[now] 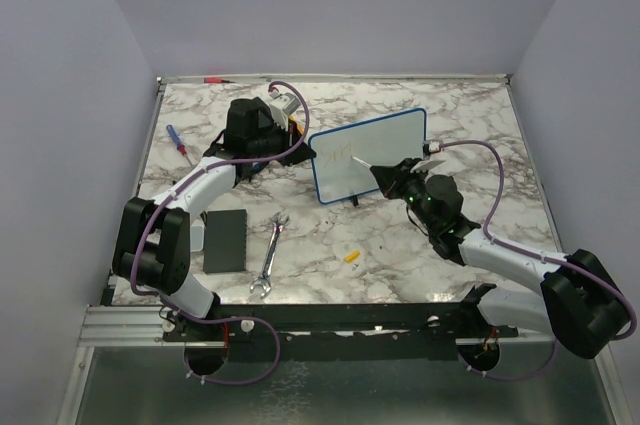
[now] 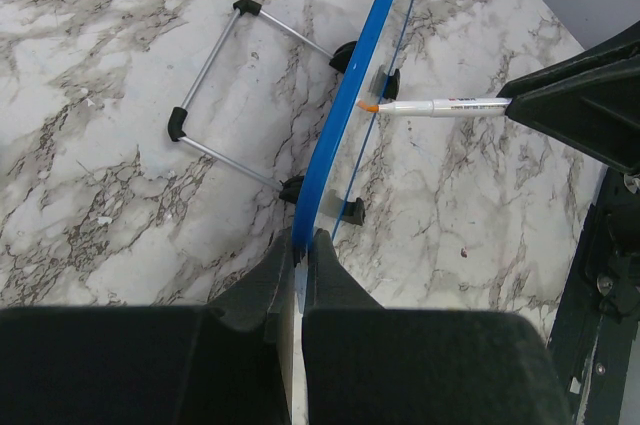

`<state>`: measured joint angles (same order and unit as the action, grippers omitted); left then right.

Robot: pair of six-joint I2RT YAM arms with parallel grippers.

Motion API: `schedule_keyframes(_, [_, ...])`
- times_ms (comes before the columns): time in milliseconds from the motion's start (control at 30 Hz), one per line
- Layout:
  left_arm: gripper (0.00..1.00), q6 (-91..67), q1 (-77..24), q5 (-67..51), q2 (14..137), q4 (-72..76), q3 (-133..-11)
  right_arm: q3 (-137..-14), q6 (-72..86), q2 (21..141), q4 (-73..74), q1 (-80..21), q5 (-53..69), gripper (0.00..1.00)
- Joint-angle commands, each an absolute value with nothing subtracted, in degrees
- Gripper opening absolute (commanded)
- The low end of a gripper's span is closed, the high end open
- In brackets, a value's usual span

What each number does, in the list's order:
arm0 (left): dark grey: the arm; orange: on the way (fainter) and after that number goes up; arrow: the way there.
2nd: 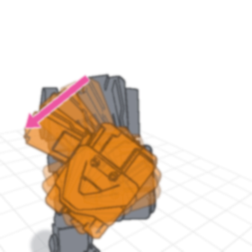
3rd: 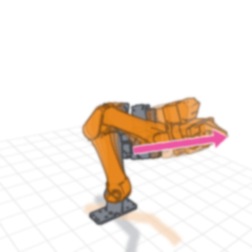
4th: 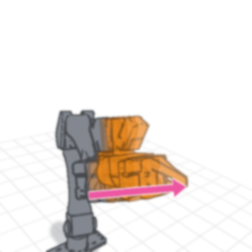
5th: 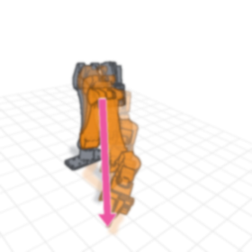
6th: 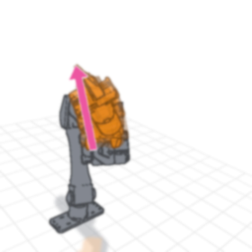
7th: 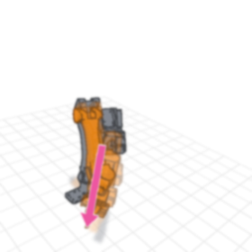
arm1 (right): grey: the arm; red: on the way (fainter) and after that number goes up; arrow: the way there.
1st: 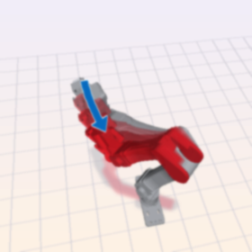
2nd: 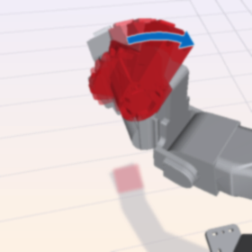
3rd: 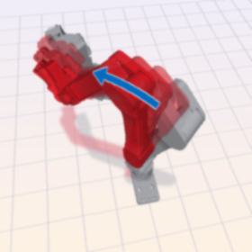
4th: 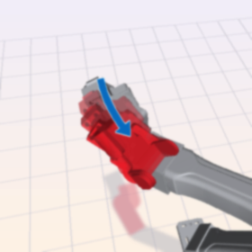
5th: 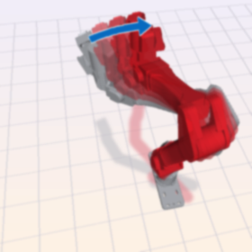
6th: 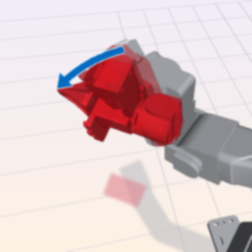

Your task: Write a sentence on the whiteboard

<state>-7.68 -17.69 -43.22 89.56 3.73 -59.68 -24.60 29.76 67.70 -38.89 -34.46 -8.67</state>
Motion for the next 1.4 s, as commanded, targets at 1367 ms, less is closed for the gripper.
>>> schedule_keyframes(1367, [0.00, -7.5, -18.0, -40.9, 87.1, 3.3, -59.1, -29.0, 27.1, 63.1, -34.2, -34.5, -11.0, 0.01])
